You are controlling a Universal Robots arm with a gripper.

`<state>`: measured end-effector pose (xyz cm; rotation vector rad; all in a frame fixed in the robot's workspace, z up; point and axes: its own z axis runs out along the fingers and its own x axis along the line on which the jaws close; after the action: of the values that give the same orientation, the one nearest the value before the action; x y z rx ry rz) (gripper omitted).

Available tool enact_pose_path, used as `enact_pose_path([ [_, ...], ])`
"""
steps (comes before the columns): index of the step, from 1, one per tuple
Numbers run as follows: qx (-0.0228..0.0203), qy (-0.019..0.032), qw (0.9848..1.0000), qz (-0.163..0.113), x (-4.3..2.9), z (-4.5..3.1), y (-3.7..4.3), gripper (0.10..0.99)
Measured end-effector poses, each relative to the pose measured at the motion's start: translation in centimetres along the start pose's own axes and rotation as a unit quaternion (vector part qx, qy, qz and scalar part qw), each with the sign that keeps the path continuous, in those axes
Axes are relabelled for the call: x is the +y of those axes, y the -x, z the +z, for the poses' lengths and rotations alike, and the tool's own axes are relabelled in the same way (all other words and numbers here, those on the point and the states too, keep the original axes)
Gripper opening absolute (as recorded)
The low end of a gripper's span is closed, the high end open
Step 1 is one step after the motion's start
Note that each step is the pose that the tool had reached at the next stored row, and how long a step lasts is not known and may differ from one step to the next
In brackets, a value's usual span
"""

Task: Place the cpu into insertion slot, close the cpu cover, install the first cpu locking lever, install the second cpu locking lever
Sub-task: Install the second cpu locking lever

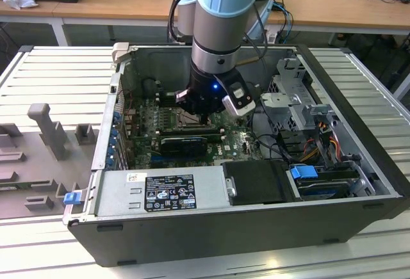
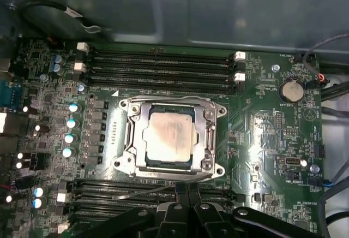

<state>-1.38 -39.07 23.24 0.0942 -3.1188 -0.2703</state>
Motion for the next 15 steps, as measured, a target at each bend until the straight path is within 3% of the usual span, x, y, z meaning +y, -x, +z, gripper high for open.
enact_pose_path([
  [5, -0.0004, 0.0061, 1.0000, 0.000, -0.50, -0.08, -0.34, 0.106],
  [8, -0.0008, 0.0156, 0.9999, -0.001, -0.44, -0.06, -1.61, 0.106],
  [12, -0.0010, 0.0182, 0.9998, -0.001, -0.44, 0.31, -3.15, 0.106],
  [15, -0.0009, 0.0191, 0.9998, -0.002, -0.53, 0.93, -3.62, 0.106],
])
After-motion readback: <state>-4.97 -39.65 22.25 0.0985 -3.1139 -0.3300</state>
